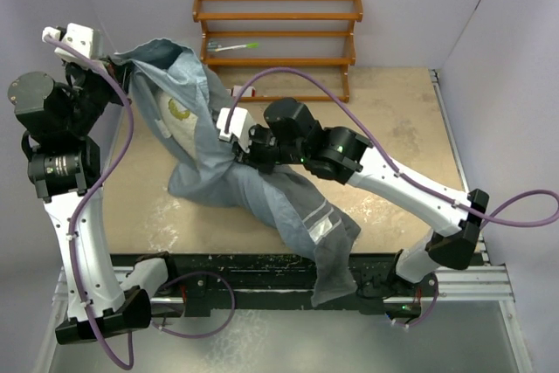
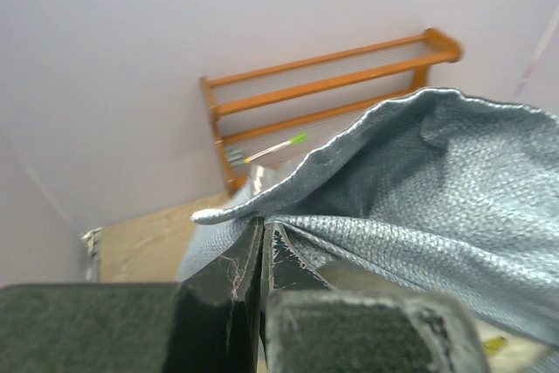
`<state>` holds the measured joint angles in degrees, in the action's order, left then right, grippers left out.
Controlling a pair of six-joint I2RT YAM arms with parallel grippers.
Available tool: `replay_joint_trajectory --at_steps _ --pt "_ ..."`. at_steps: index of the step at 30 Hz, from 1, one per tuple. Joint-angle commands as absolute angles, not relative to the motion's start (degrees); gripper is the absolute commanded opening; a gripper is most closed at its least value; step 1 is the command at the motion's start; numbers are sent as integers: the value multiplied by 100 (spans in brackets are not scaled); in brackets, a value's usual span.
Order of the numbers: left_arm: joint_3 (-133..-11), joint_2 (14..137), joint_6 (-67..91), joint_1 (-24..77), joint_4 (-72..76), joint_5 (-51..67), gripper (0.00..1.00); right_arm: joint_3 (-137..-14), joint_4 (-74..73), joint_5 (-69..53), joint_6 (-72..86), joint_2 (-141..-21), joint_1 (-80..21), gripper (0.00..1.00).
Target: Remove the pillowcase from the pillow
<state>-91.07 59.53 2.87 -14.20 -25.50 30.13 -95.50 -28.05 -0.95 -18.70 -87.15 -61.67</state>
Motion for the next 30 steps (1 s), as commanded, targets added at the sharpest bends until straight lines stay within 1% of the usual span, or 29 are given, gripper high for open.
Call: replay_joint_trajectory --at_steps 1,4,6,8,11,12,14,16,18,20,21,22,23,25,28,30 --pt "-9796 5953 833 -1528 -2271 3660 0 -8631 -1690 2119 -3964 -8014 -6423 0" --pt "-9944 5931 781 -1529 -2737 4123 0 -8227 -707 2048 -4815 -7826 -6536 0" --pt "-9874 5858 705 -1527 -3024 4377 0 -8272 -429 1654 -4789 -7894 -6532 0" --pt "-9746 5751 646 -1531 -3264 4597 0 -8558 -381 1084 -4521 -8133 -6535 0" --pt "-9736 5638 642 -1534 -3396 4706 0 -9219 -399 831 -4092 -8621 -6533 1" --pt "-9815 5622 635 -1529 -3429 4710 0 -9352 -475 596 -3771 -8731 -6538 7" --pt "-9996 5610 608 -1525 -3526 4710 0 -9317 -471 203 -3162 -8773 -6408 27" --pt "-10147 5601 567 -1527 -3637 4778 0 -8780 51 41 -2739 -8510 -6289 45" --pt "-10223 5584 552 -1531 -3732 4893 0 -8329 567 14 -2343 -8159 -6221 60" --pt "-10219 5574 584 -1527 -3794 5014 0 -8101 797 -35 -1935 -7854 -6178 64" --pt "-10216 5581 638 -1529 -3804 5069 0 -7994 910 -97 -1738 -7641 -6174 70" --pt "-10213 5590 694 -1527 -3824 5110 0 -7914 973 -131 -1575 -7499 -6169 87" --pt "-10206 5606 757 -1524 -3849 5173 0 -7850 1014 -147 -1389 -7338 -6178 98" --pt "-10206 5635 881 -1529 -3874 5286 0 -7647 1223 2 -1260 -6986 -6173 100" --pt "-10200 5651 1084 -1525 -3825 5469 0 -7365 1496 -287 -884 -6563 -6212 100" --pt "-10237 5693 1194 -1528 -3827 5580 0 -7280 1398 -249 -881 -6423 -6384 97"
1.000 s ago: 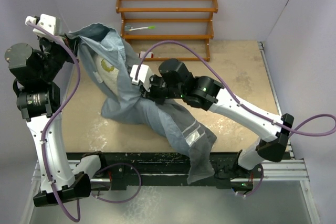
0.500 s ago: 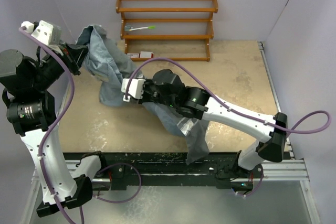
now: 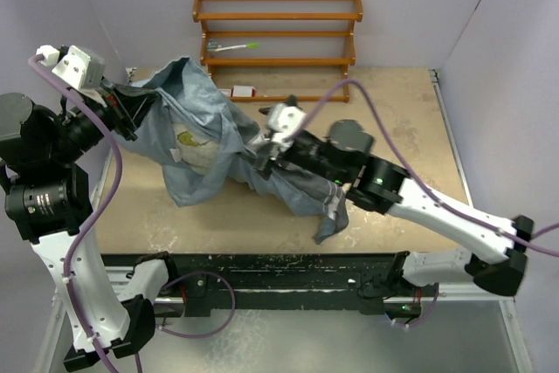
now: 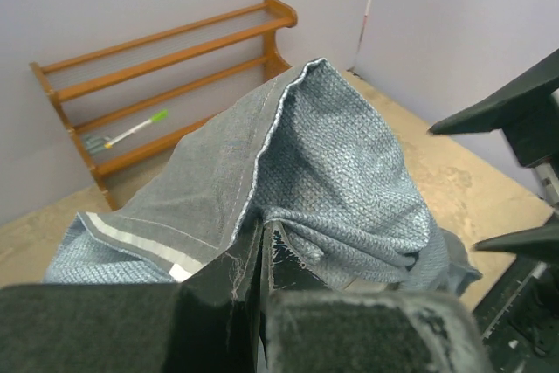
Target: Remove the pillowcase from the pillow
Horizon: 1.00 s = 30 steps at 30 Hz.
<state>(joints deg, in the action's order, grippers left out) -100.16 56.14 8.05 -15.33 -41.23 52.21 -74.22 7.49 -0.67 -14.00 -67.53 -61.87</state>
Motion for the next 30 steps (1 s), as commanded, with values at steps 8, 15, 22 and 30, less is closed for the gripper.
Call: replay_joint_trajectory --at_steps 8,15,22,30 --pt "-10453 5742 1246 -1525 -3948 5809 0 -7593 600 72 -1259 -6562 -7094 98" --pt "-10421 5720 1219 -1525 -3990 5801 0 -7875 768 1212 -1975 -7101 -8570 90" --pt "-10406 5689 1229 -1531 -4013 5899 0 -8461 521 2250 -2444 -7947 -9053 87" --pt "-10351 5581 1280 -1529 -4036 6118 0 -9506 178 3835 -3097 -8871 -8491 90"
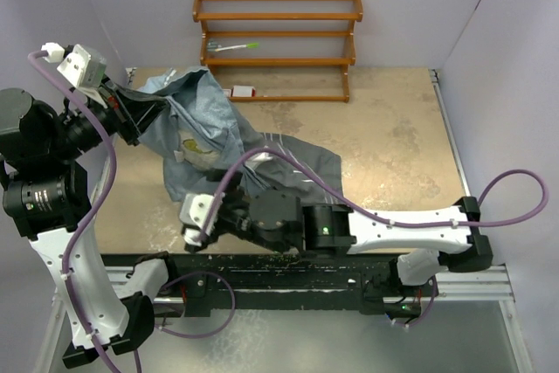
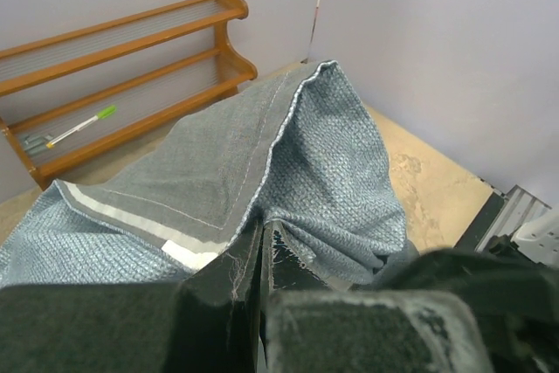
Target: Remove the pillowcase from the pillow
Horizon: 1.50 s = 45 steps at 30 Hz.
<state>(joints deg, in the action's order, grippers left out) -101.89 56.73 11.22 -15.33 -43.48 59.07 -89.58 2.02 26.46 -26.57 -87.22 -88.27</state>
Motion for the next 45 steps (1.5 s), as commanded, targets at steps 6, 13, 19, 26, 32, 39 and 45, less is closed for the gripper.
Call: replay_joint_trajectory --at_steps 6,13,19,26,32,39,45 --pt "-10467 5635 1325 -1532 -4111 6233 0 -9427 108 4058 -3089 -8932 -8128 93" --pt "-10588 5712 1468 -1532 -4134 6346 0 -9497 288 4017 -3137 -9440 -8028 99" --pt "-10783 5781 1511 -1537 -4222 6485 0 -9384 251 3033 -2712 -9474 -7433 90" --pt "-10852 5788 1389 -1529 -4368 6513 0 -9231 125 1557 -2747 -9232 -7396 48" --pt "-10689 5748 1291 -1529 -4342 6488 0 -9083 216 1536 -2681 -9161 -7387 23" --pt "-10666 5682 1021 -1530 -4333 6272 0 -8231 743 1280 -2201 -8376 -7155 0" --pt "-10708 5641 780 -1532 -4289 5795 0 -7187 1415 1126 -1705 -7398 -7080 0"
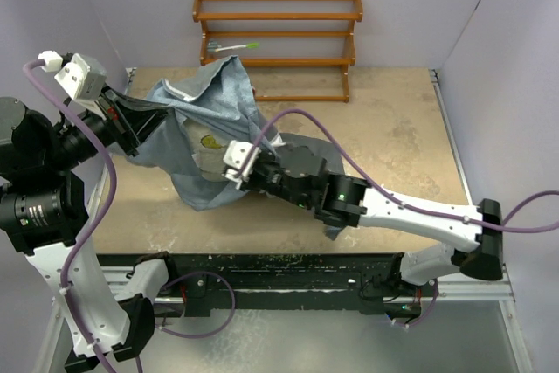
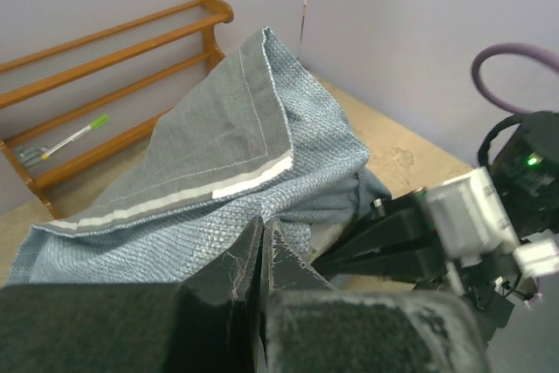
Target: Remove the pillowcase from the pillow
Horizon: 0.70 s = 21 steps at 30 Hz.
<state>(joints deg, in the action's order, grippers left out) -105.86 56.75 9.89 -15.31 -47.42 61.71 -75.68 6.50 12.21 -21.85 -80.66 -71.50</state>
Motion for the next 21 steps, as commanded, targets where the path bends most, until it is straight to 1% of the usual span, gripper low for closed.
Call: replay_joint_trajectory --at_steps 1,3,4,5,6,7,8,9,13,19,21 --pt "-10734 5672 827 -1530 -4290 5795 0 -7072 1498 1129 -1652 -7287 -7081 0" --pt "-10765 5730 1011 -1529 -4289 5964 0 -6967 1563 1139 -1580 -7170 -7082 0" --pt "-10740 5764 1162 -1537 -4266 6062 0 -6991 1549 1108 -1574 -7173 -7087 3" --pt "-10703 5780 1323 -1530 -4215 6147 0 -7067 1510 1095 -1573 -7205 -7083 20" --pt "-10639 5782 1461 -1529 -4150 6212 0 -7169 1500 1095 -1572 -7252 -7078 41" --pt "-10594 5777 1554 -1529 -4109 6281 0 -7211 1605 1053 -1709 -7296 -7083 53" --pt "-10561 5770 1597 -1530 -4103 6331 0 -7335 1598 969 -1728 -7362 -7088 59" --pt "-10555 5774 1598 -1532 -4115 6369 0 -7442 1549 944 -1728 -7430 -7085 62" --pt "-10560 5725 1521 -1529 -4233 6620 0 -7735 1504 999 -1792 -7685 -7084 67" --pt "-10620 5693 1485 -1535 -4300 6824 0 -7970 1688 1415 -2077 -7939 -7088 78" --pt "-10638 5702 1456 -1529 -4336 6853 0 -8081 1800 1830 -2241 -8049 -7092 80"
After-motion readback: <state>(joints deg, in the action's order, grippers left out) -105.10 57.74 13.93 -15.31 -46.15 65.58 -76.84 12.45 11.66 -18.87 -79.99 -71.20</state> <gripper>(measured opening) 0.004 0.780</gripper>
